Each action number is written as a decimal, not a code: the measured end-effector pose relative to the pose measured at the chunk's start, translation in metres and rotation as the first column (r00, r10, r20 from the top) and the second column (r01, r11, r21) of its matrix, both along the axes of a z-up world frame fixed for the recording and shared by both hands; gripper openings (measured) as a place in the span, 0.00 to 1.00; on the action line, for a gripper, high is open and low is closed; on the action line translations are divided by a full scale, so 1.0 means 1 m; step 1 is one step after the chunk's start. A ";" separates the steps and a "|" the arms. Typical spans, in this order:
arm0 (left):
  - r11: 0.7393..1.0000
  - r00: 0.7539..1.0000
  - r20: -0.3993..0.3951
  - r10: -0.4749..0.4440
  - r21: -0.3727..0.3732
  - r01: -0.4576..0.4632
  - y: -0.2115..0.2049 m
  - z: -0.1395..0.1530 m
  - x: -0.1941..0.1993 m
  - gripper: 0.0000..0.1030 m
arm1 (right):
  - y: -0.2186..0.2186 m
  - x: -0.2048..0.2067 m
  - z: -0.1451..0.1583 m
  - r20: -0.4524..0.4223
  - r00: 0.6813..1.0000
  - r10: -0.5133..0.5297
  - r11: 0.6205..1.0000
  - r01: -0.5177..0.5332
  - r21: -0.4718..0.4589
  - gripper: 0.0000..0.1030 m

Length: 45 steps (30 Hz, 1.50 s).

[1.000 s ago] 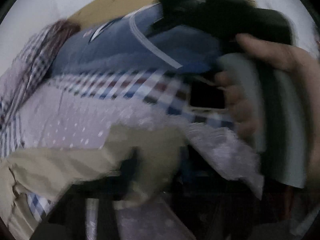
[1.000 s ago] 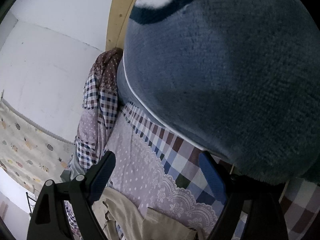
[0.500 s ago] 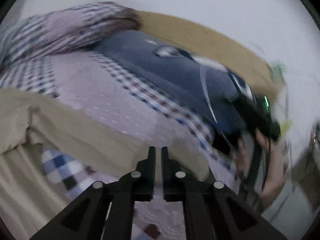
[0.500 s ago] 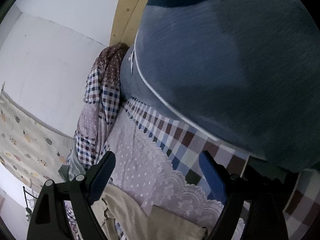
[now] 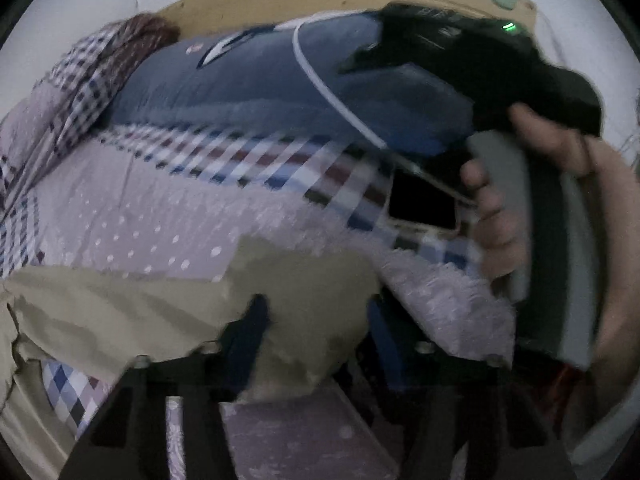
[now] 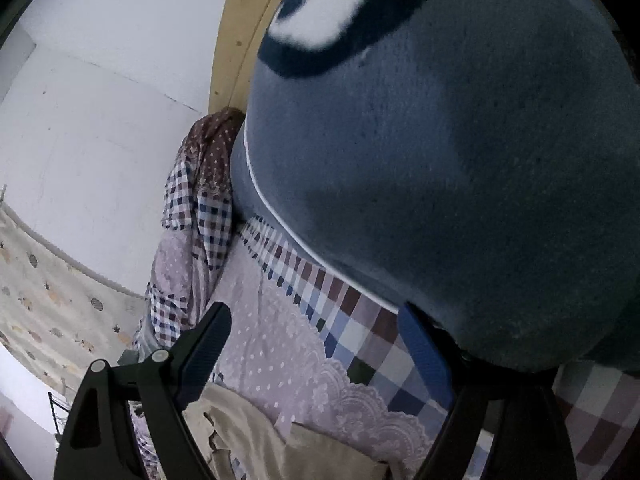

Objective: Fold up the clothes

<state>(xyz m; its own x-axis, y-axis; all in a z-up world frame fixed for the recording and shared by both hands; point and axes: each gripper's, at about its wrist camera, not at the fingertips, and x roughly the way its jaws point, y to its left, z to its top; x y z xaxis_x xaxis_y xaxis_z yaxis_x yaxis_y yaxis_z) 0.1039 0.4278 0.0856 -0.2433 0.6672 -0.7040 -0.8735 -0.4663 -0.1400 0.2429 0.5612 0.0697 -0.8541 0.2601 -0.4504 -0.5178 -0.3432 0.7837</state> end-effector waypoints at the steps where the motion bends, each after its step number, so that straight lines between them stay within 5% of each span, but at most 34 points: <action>1: 1.000 1.000 0.014 0.011 0.003 -0.011 -0.002 -0.002 -0.004 0.09 | 0.000 0.000 0.000 -0.004 1.000 0.002 1.000 -0.002 -0.002 0.86; 5: 0.998 0.996 0.068 0.054 0.014 -0.055 -0.011 -0.009 -0.022 0.06 | -0.002 -0.005 0.003 -0.004 1.000 0.025 1.000 -0.025 0.001 0.86; 9: 0.957 0.974 0.101 0.202 0.192 -0.218 -0.071 0.016 -0.050 0.06 | -0.006 -0.012 0.006 -0.002 0.998 0.067 0.998 -0.067 0.011 0.86; 12: 0.876 0.901 0.176 0.396 0.221 -0.428 -0.131 0.018 -0.083 0.07 | -0.013 -0.027 0.009 0.000 0.991 0.136 0.990 -0.136 0.028 0.86; 15: 0.759 0.753 0.293 0.589 0.121 -0.640 -0.195 -0.008 -0.116 0.08 | -0.028 -0.048 0.017 0.024 0.973 0.228 0.971 -0.229 0.067 0.86; 16: 0.735 0.724 0.324 0.609 0.114 -0.669 -0.211 -0.013 -0.120 0.08 | -0.034 -0.055 0.020 0.033 0.966 0.256 0.963 -0.258 0.082 0.86; 17: 0.714 0.700 0.357 0.619 0.114 -0.690 -0.226 -0.018 -0.122 0.14 | -0.040 -0.063 0.023 0.044 0.958 0.284 0.953 -0.287 0.096 0.86; 18: 0.702 0.688 0.380 0.618 0.129 -0.701 -0.238 -0.020 -0.122 0.30 | -0.046 -0.069 0.026 0.056 0.950 0.309 0.943 -0.313 0.111 0.86; 21: 0.693 0.696 0.427 0.577 0.196 -0.694 -0.251 -0.017 -0.119 0.68 | -0.063 -0.088 0.029 0.081 0.928 0.364 0.918 -0.372 0.136 0.86; 28: 0.757 0.731 0.388 0.562 0.116 -0.643 -0.213 -0.003 -0.124 0.69 | -0.112 -0.129 0.020 0.114 0.826 0.552 0.811 -0.564 0.157 0.86; 33: 0.836 0.828 0.119 0.548 -0.036 -0.548 -0.158 0.017 -0.111 0.69 | -0.127 -0.138 0.015 0.110 0.806 0.582 0.791 -0.593 0.151 0.86; 37: 0.846 0.870 -0.062 0.488 -0.211 -0.490 -0.113 0.011 -0.109 0.68 | -0.123 -0.140 0.013 0.098 0.816 0.569 0.804 -0.578 0.140 0.86; 40: 0.821 0.891 -0.150 0.428 -0.348 -0.453 -0.089 -0.004 -0.111 0.58 | -0.117 -0.138 0.011 0.094 0.825 0.557 0.815 -0.565 0.127 0.86; 41: 0.809 0.893 -0.150 0.424 -0.381 -0.448 -0.086 -0.011 -0.115 0.44 | -0.115 -0.136 0.011 0.093 0.828 0.554 0.818 -0.561 0.124 0.86; 42: 0.797 0.893 -0.140 0.427 -0.409 -0.445 -0.085 -0.019 -0.120 0.15 | -0.114 -0.136 0.011 0.092 0.830 0.551 0.821 -0.558 0.122 0.86; 43: 0.788 0.889 -0.127 0.439 -0.420 -0.449 -0.088 -0.023 -0.125 0.04 | -0.113 -0.135 0.011 0.091 0.832 0.548 0.823 -0.555 0.121 0.86; 45: 0.801 0.863 -0.066 0.501 -0.342 -0.492 -0.109 -0.017 -0.131 0.02 | -0.111 -0.133 0.010 0.089 0.835 0.543 0.827 -0.550 0.119 0.86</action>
